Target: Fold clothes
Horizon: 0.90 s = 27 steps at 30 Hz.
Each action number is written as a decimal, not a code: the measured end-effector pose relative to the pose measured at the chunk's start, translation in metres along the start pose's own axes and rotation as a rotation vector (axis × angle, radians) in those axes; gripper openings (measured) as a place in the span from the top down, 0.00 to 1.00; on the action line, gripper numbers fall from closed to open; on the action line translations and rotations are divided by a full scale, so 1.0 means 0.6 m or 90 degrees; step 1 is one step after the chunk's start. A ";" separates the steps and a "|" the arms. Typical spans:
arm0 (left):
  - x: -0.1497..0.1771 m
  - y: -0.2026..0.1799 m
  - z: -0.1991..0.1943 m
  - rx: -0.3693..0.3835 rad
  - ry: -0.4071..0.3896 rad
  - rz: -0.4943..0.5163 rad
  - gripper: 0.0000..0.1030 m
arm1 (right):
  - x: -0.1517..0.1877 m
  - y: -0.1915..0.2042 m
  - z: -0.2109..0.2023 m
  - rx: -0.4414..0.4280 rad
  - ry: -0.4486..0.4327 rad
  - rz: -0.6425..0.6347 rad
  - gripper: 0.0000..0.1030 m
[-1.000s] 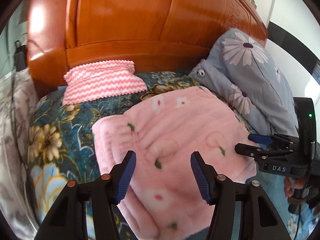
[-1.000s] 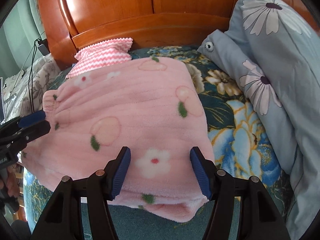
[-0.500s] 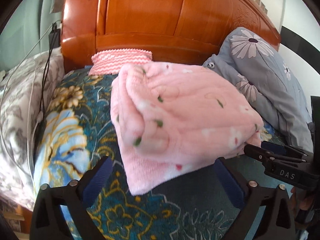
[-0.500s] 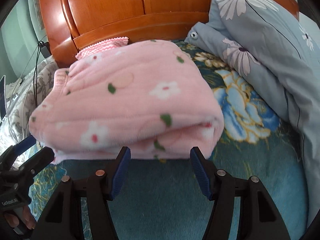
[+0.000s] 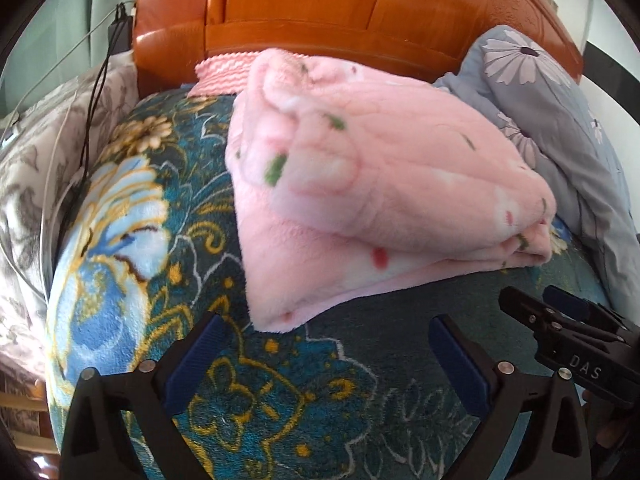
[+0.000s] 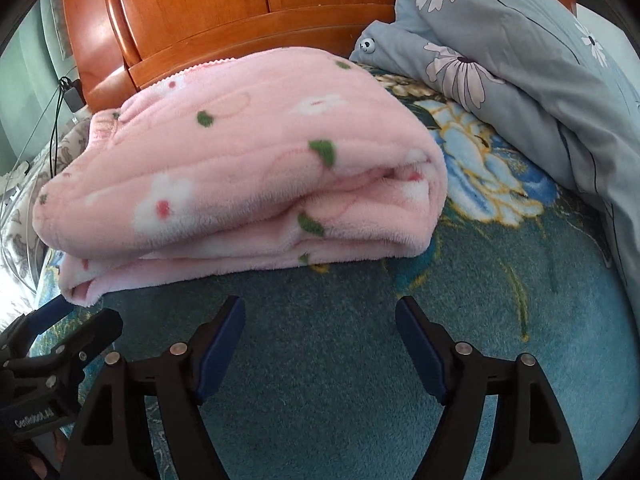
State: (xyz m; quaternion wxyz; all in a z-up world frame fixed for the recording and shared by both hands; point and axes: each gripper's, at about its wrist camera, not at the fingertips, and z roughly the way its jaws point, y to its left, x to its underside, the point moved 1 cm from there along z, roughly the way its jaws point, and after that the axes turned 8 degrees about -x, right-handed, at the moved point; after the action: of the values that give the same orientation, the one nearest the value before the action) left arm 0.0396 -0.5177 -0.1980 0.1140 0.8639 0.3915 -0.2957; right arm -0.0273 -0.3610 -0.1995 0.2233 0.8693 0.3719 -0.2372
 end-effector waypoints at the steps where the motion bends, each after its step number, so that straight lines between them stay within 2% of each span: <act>1: 0.002 0.000 0.003 -0.003 0.001 0.002 0.00 | 0.002 0.000 0.002 0.001 0.000 -0.001 0.24; 5: 0.008 -0.007 0.010 -0.019 0.001 0.014 0.00 | 0.009 0.005 0.005 0.023 -0.008 -0.008 0.22; 6: 0.009 -0.008 0.012 -0.024 0.002 0.017 0.00 | 0.011 0.007 0.005 0.028 -0.011 -0.010 0.08; 7: 0.010 -0.010 0.015 -0.029 0.003 0.022 0.00 | 0.012 0.009 0.005 0.033 -0.014 -0.011 0.01; 8: 0.011 -0.012 0.016 -0.036 0.003 0.027 0.00 | 0.013 0.011 0.004 0.038 -0.020 -0.016 0.00; 17: 0.020 -0.025 0.018 -0.075 0.005 0.055 0.00 | 0.019 0.017 0.003 0.066 -0.030 -0.012 0.00; 27: 0.023 -0.020 0.001 -0.083 -0.020 0.035 0.00 | 0.023 0.028 -0.011 0.090 -0.060 -0.023 0.00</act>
State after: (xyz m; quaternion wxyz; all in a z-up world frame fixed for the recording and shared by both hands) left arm 0.0373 -0.5017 -0.2063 0.1844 0.8603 0.3843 -0.2795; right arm -0.0048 -0.3601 -0.1991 0.1741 0.8640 0.3585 -0.3077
